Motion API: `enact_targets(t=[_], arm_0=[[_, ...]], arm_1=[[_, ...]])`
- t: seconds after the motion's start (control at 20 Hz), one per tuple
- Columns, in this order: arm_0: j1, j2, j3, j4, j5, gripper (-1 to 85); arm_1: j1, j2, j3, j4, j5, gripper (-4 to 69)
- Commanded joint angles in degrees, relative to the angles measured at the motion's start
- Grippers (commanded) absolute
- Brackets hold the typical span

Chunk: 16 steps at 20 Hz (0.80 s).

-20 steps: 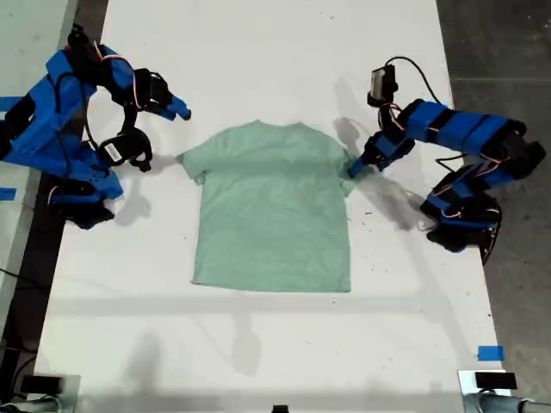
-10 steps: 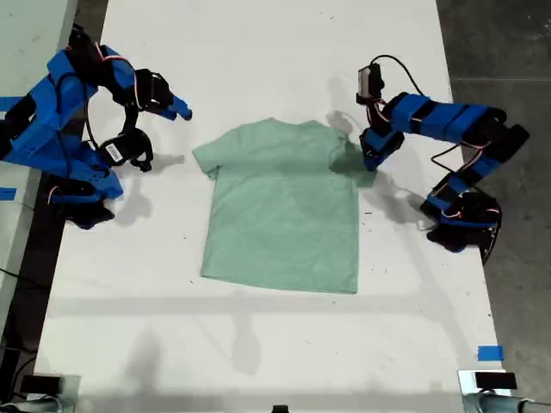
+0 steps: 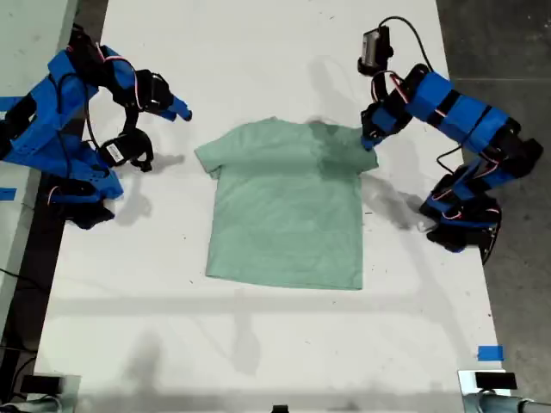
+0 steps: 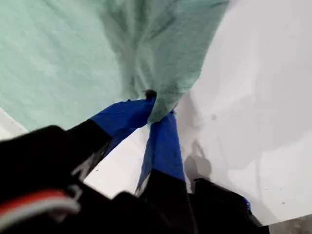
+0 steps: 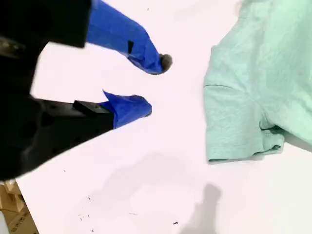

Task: Fold tshirt

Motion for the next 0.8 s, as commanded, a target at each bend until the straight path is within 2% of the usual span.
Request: enact_targets(t=[0.0,0.2,0.4,0.6,0.65,0.7,0.75], arm_0=[[-0.79,0.0,-0.44,-1.14,0.26,11.2],[-0.79,0.62,0.09,-0.97,0.26,11.1],[-1.32,1.76,1.49,-1.14,0.26,11.1],[-1.32,1.85,2.11,-1.76,0.26,11.3],[-1.32,1.67,2.2,-1.93,0.26,11.3],[-1.41,1.41,2.2,-2.02,0.26,11.5],[-1.58,1.14,2.2,-2.02,0.44,11.7]], arm_1=[[-6.06,-4.04,-13.01,1.76,3.69,-0.2],[-13.36,-23.99,-33.66,2.29,7.47,-0.2],[-16.96,-45.0,-58.54,3.96,8.53,-0.2],[-17.75,-54.84,-60.47,-3.78,10.28,1.6],[-18.37,-56.34,-60.47,-6.06,9.67,15.0],[-18.9,-56.95,-60.56,-6.77,10.37,24.5],[-19.25,-56.6,-60.56,-6.33,10.55,36.9]])
